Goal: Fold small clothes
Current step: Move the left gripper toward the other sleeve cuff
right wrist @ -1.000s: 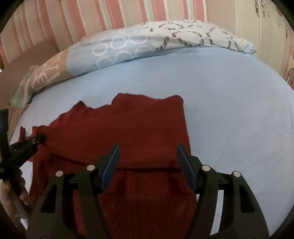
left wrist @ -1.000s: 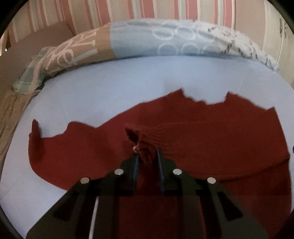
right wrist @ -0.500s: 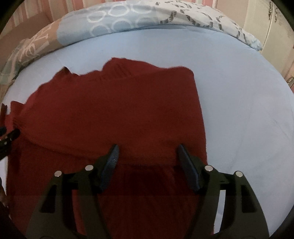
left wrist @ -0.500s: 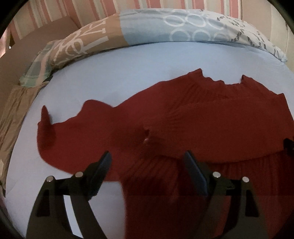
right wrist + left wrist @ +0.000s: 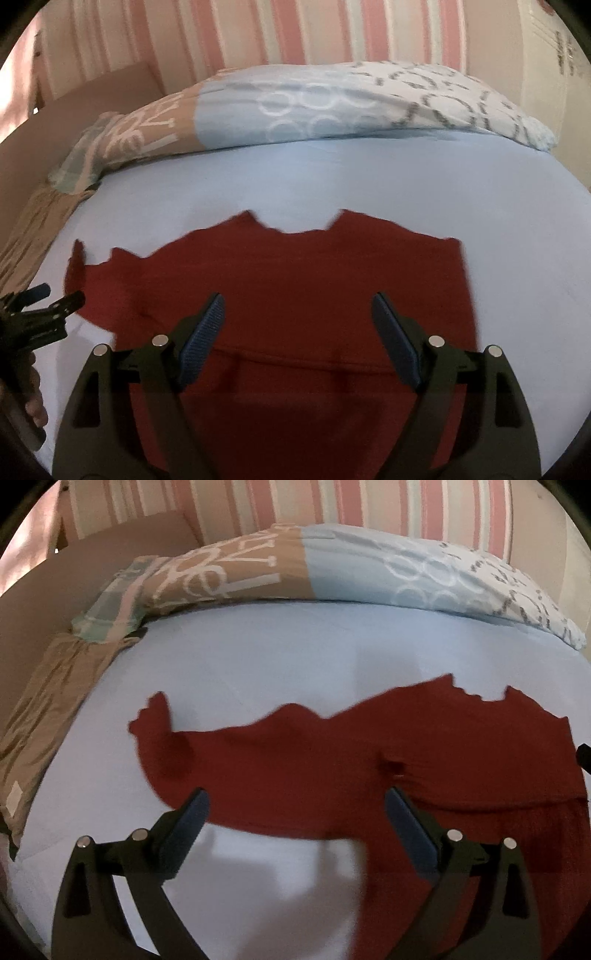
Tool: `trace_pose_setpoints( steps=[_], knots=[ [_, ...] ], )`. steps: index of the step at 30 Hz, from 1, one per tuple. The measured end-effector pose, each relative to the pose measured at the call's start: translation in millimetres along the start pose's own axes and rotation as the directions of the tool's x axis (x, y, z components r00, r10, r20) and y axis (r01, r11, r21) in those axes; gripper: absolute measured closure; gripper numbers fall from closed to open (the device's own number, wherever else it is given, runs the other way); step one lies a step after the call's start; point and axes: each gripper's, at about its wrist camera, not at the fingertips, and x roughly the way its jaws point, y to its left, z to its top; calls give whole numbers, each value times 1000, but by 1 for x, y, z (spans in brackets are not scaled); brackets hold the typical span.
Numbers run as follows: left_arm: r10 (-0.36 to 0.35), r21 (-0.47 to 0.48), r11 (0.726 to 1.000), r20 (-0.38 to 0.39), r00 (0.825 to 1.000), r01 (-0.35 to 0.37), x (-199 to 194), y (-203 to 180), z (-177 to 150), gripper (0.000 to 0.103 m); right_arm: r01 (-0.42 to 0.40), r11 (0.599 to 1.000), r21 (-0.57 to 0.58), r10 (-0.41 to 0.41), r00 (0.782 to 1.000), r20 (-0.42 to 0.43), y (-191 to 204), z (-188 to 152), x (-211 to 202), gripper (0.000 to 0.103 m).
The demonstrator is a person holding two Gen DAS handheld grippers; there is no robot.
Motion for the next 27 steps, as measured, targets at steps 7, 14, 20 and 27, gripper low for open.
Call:
trace_pose_setpoints(
  steps=[7,14,20,27],
  knots=[
    [14,-25,1000,-4,1000,-14,22,80,5,7,-30,995,-91,31,999,14,69,9,14,20],
    [-47,-87,995,-25,999,44,66,169,19,7,-42,989,-141,40,999,-12,113,9,41,20],
    [-197,-199,961,-18,980,190,92,226,26,7,-12,980,-200,5,999,-37,128,0,61,20],
    [-150,-261,957,-63,987,128,129,256,23,24,8,978,-210,-19,999,-48,125,-1,74,20]
  ],
)
